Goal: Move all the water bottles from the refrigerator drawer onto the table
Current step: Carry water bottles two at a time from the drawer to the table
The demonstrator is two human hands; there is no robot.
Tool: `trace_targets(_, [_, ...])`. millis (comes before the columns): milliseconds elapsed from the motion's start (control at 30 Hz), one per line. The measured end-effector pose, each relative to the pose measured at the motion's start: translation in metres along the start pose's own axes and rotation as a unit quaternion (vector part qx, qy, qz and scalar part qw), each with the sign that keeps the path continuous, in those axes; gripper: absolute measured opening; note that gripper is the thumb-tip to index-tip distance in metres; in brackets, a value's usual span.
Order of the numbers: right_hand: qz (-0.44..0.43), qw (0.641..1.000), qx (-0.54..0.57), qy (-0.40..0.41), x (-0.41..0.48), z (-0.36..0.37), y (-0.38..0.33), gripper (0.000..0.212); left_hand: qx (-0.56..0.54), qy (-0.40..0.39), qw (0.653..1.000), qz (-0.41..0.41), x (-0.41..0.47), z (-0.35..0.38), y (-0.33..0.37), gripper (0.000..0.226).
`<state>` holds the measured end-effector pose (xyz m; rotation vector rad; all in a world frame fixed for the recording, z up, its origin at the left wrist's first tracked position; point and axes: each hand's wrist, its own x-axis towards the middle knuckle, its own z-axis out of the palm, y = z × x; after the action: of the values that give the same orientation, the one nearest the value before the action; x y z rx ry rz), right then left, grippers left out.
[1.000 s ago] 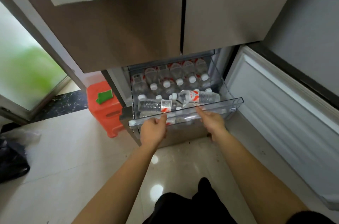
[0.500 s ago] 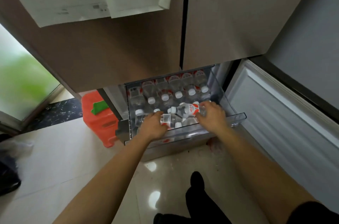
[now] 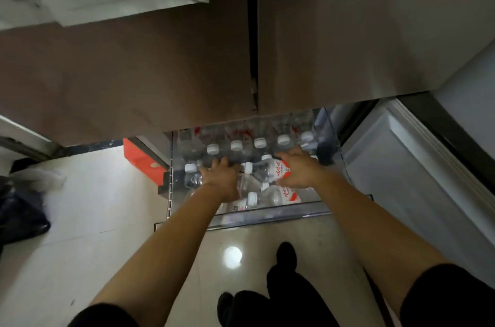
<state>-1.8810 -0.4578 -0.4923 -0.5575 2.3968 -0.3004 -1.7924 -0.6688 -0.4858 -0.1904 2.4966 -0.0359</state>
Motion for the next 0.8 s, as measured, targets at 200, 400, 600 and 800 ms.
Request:
trace_targets(200, [0.0,0.999,-0.033,0.004,0.001,0.002,-0.011,0.085,-0.012,-0.04,0.998,-0.048,0.003,-0.002,0.016,0.084])
trace_targets(400, [-0.009,0.997,-0.076,0.005,0.004,-0.007,-0.017,0.073,-0.02,-0.058,0.996,-0.058,0.009,-0.008,0.016,0.091])
trace_targets(600, [-0.05,0.996,0.032,0.072,-0.018,-0.009,-0.001,0.078,-0.009,-0.047,0.993,-0.106,0.012,-0.001,0.024,0.087])
trace_targets(800, [-0.037,0.982,0.127,0.134,-0.045,-0.017,0.005,0.078,0.028,-0.029,0.996,-0.074,0.014,-0.003,0.021,0.087])
